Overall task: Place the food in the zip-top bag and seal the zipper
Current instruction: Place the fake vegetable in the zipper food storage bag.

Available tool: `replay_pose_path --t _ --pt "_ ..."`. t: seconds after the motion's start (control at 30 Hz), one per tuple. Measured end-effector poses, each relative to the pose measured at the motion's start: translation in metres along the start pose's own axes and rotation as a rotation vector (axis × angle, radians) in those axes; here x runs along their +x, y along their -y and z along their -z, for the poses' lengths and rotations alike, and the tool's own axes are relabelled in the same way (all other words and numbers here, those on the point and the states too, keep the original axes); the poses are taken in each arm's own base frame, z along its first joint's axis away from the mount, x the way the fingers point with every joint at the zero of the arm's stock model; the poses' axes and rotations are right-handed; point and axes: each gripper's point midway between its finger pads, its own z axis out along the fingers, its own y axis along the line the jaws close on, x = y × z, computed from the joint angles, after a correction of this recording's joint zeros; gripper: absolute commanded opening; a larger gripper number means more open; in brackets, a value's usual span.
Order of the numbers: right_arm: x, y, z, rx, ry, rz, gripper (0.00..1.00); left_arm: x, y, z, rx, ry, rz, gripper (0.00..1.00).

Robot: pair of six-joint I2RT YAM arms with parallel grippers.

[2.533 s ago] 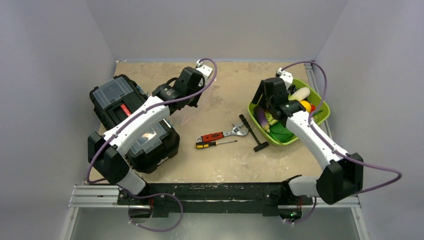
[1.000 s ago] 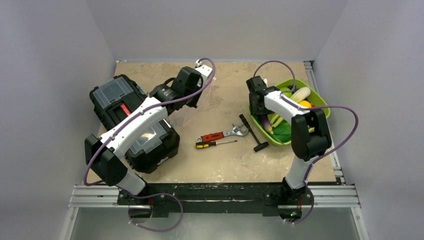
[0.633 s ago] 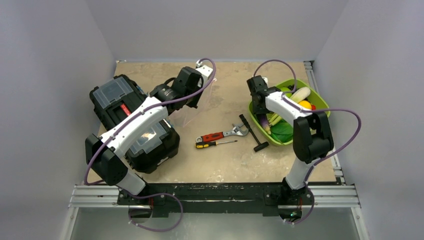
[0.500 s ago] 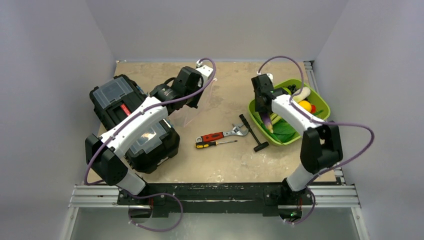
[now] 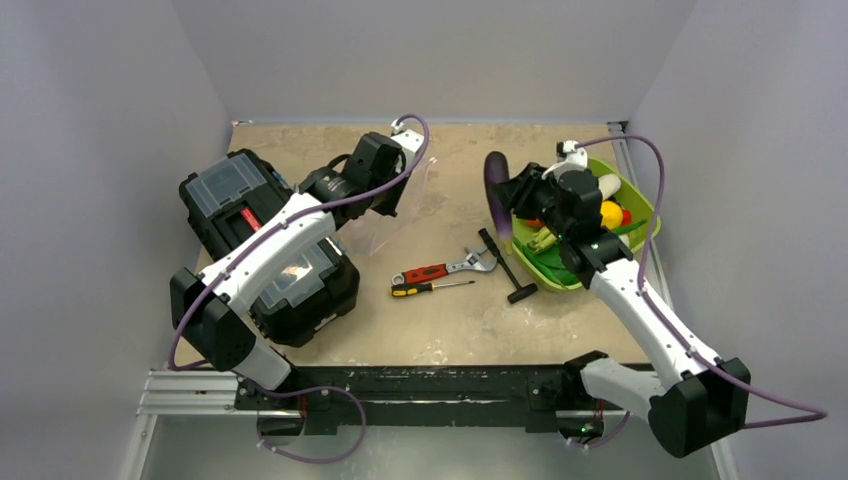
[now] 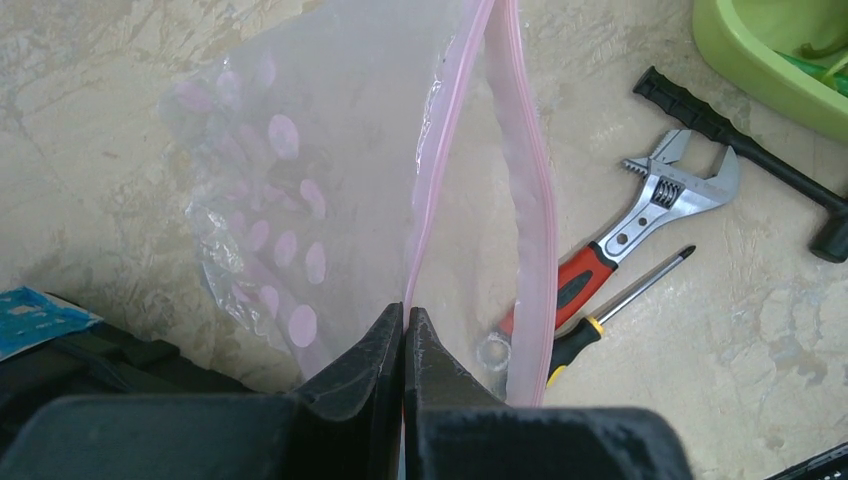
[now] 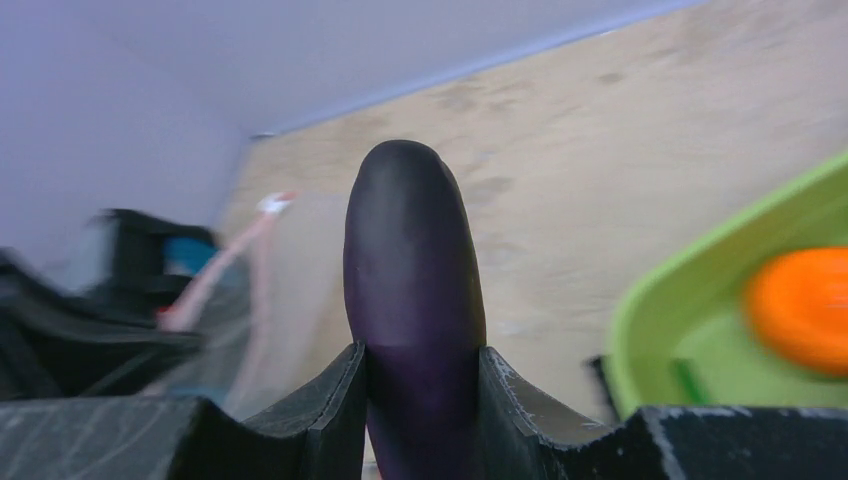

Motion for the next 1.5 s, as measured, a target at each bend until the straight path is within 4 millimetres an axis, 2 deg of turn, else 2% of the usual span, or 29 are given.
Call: replay_pose_path --t 0.1,0.2,0.4,0.53,0.77,1.07,1.2,1.5 --pt "0.011 -0.036 -0.001 -0.185 -0.023 -0.181 0.0 0.0 -0.001 0.0 -0.002 0.001 0.011 0.0" --pt "0.034 -0.07 -0.005 -0.311 -0.123 -0.361 0.0 0.0 -0.001 0.0 -0.004 0.001 0.023 0.0" --pt "0.073 -0.126 0.002 -0.393 -0.339 -0.579 0.0 -0.002 -0.002 0.0 -0.014 0.007 0.049 0.0" --pt "0.077 -0.151 0.011 -0.411 -0.41 -0.681 0.0 -0.003 -0.003 -0.001 -0.028 0.014 0.07 0.0" --pt "0.075 -0.158 0.009 -0.327 -0.439 -0.832 0.0 -0.005 -0.002 -0.001 -0.03 0.019 0.099 0.0" --pt "0.081 -0.153 -0.032 -0.169 -0.416 -0.99 0.0 -0.008 -0.001 -0.001 -0.024 0.031 0.118 0.0" --pt "0.082 -0.148 -0.042 -0.121 -0.384 -1.033 0.0 -0.008 0.002 0.0 -0.01 0.035 0.129 0.0" --pt "0.054 -0.15 -0.072 -0.071 -0.243 -1.034 0.0 -0.016 0.011 0.006 0.058 0.065 0.144 0.0"
